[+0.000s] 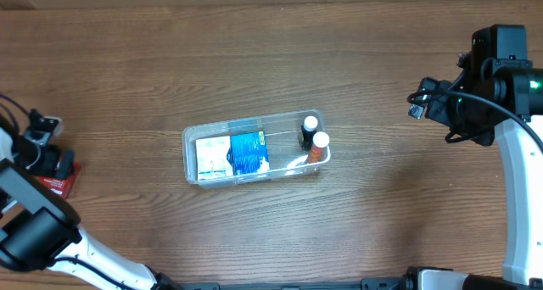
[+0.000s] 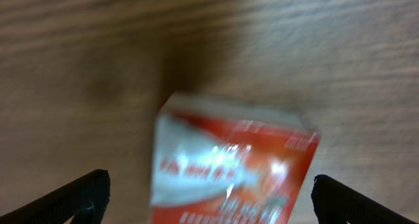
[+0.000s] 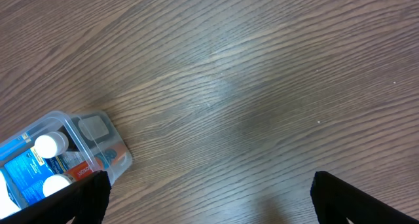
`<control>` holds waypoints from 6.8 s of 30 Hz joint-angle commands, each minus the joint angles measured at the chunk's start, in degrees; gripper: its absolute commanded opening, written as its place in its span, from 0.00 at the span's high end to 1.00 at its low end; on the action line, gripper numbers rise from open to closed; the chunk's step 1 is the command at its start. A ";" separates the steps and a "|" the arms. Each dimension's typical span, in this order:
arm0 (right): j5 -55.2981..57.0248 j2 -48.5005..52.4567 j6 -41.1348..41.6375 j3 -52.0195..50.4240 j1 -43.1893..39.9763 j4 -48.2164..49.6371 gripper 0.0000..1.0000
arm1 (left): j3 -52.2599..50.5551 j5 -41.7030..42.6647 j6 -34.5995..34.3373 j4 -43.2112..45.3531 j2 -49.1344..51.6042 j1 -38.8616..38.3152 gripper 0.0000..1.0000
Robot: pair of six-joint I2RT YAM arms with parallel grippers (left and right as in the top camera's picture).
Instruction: Pack container
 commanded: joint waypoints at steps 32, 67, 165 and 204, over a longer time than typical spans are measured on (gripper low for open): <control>0.57 0.11 -0.44 0.13 -0.22 0.31 0.00 | -0.39 -5.92 -14.19 -3.15 6.60 -1.66 0.18; 1.31 0.11 -0.44 0.13 -0.22 0.15 0.00 | -0.24 3.32 -33.70 -1.05 -17.79 -6.16 0.48; 1.40 -3.02 -2.80 0.31 8.35 16.70 0.00 | 1.22 -13.81 -76.43 -12.74 -37.40 -55.01 0.00; 6.45 -42.27 -4.70 -38.73 9.92 35.76 0.00 | -33.03 1.77 -58.03 0.76 -80.46 -31.76 0.00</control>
